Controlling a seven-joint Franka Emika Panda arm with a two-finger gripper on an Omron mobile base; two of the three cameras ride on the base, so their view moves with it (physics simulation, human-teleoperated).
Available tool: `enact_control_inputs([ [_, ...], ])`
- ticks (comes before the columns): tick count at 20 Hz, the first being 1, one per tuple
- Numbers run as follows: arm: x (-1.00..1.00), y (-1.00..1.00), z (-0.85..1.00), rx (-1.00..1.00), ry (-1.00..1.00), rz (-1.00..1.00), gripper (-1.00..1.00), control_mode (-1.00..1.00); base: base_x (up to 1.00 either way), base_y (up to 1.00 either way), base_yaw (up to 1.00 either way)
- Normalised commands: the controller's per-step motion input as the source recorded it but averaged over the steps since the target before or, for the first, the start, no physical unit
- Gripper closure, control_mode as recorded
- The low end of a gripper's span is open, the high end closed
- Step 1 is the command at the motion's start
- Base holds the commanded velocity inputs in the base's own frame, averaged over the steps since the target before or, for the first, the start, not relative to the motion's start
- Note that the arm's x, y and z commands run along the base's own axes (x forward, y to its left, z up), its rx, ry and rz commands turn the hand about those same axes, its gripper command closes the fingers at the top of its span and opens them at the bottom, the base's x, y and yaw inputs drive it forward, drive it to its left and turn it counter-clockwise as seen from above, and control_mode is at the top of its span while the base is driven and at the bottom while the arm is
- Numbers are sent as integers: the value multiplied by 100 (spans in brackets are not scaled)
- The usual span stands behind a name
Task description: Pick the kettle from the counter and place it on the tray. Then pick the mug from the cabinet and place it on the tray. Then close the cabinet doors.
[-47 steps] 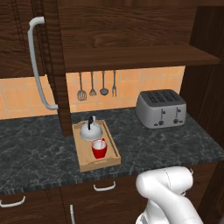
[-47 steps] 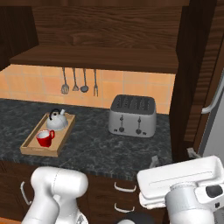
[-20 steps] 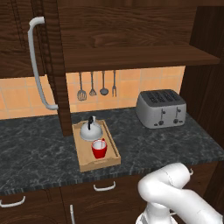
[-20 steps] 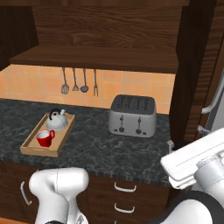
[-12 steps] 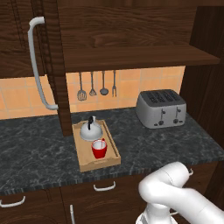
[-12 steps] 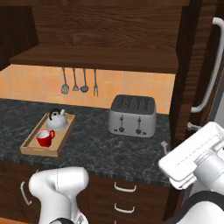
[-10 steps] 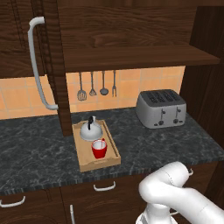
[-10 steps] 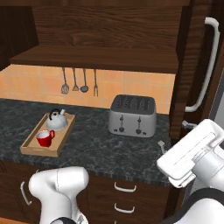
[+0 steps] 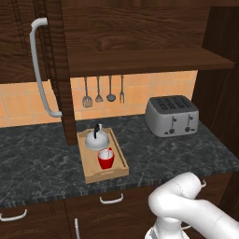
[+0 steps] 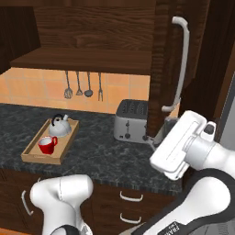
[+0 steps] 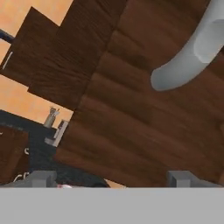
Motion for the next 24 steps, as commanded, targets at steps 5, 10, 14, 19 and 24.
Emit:
enact_control_inputs([
  [5,34,63,3,-6,10,9,-100,-100,0,0,0],
  [10,31,58,9,-8,5,6,-100,-100,0,0,0],
  [14,37,59,18,-5,5,4,-100,-100,0,0,0],
  [19,48,69,11,-5,5,0,-100,-100,0,0,0],
  [24,52,62,1,0,2,0,-100,-100,0,0,0],
])
